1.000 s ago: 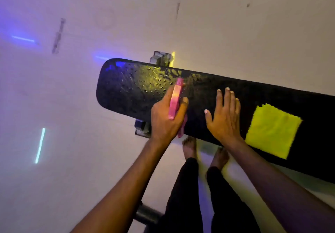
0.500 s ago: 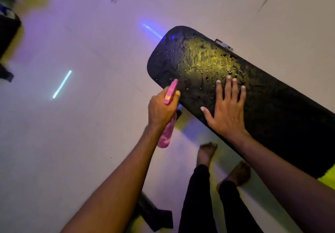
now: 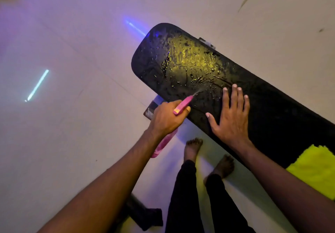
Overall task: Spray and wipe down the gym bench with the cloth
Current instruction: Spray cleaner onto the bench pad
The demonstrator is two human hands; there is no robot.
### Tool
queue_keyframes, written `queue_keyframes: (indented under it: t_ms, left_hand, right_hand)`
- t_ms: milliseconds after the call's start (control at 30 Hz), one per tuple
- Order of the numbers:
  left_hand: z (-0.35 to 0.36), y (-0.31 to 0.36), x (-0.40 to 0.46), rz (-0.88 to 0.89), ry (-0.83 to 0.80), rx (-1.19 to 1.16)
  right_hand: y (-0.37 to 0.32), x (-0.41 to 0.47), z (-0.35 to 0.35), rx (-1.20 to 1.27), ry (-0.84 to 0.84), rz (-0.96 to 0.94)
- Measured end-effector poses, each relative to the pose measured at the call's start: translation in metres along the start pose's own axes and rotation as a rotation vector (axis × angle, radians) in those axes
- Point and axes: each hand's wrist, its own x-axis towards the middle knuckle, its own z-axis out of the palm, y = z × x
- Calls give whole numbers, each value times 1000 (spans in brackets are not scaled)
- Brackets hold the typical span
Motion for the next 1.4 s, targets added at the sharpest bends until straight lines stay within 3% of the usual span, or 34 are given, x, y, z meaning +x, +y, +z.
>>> queue_keyframes:
  t_ms: [400, 600, 933, 1167, 1400]
  left_hand:
    - [54, 86, -9, 194, -314, 135]
    - [57, 130, -23, 295, -237, 76]
    - [95, 281, -45, 717, -67, -89]
    - [173, 395, -55, 837, -139, -125]
    - [248, 466, -64, 964, -156, -126]
  right_hand:
    - [89, -91, -7, 2, -43, 302]
    - [121, -133, -19, 67, -41, 416]
    - [190, -221, -31, 260, -67, 748]
    - [231, -270, -19, 304, -85, 856]
    - [249, -288, -4, 354, -57, 859]
